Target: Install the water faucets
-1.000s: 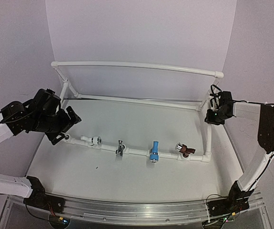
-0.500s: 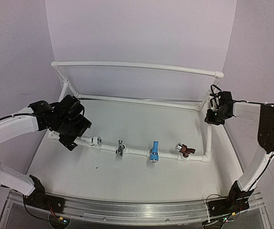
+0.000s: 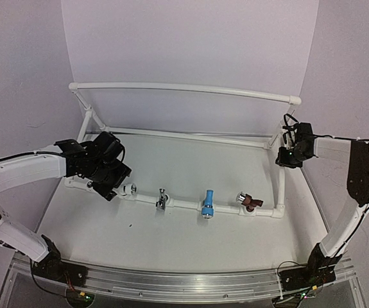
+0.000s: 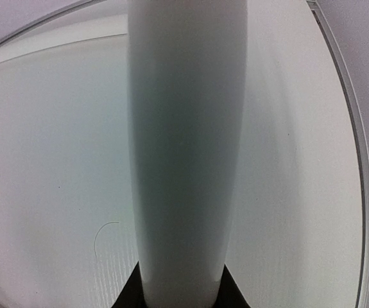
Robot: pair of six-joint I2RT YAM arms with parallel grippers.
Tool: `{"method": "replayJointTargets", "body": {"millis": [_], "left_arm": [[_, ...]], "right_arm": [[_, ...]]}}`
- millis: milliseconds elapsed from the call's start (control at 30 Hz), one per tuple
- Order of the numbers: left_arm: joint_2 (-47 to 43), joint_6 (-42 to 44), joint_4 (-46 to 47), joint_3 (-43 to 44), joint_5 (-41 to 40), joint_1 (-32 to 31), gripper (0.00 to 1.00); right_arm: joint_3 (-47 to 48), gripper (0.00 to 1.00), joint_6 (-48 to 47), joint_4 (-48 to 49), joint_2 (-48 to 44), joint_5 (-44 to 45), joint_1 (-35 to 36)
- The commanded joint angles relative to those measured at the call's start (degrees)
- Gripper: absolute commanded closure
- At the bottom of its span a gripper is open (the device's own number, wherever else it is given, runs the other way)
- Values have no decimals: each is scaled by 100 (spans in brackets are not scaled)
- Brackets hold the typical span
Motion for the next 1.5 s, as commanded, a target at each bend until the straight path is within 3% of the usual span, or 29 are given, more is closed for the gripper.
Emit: {"method": "replayJointTargets", "body": {"millis": [0, 367, 900, 1467], "left_arm": [[182, 47, 200, -8, 77, -31, 28], [354, 293, -134, 86, -18, -25, 34], [1029, 1440, -956, 768, -247, -29, 57], [1700, 5080, -1208, 1454, -380, -148, 55]], "right_arm": [[4, 100, -589, -25, -18, 115, -12], [-5, 100, -639, -25, -11, 122, -12], [-41, 100, -732, -25, -3, 111, -222], [-9, 100, -768, -35, -6, 85, -226]]}}
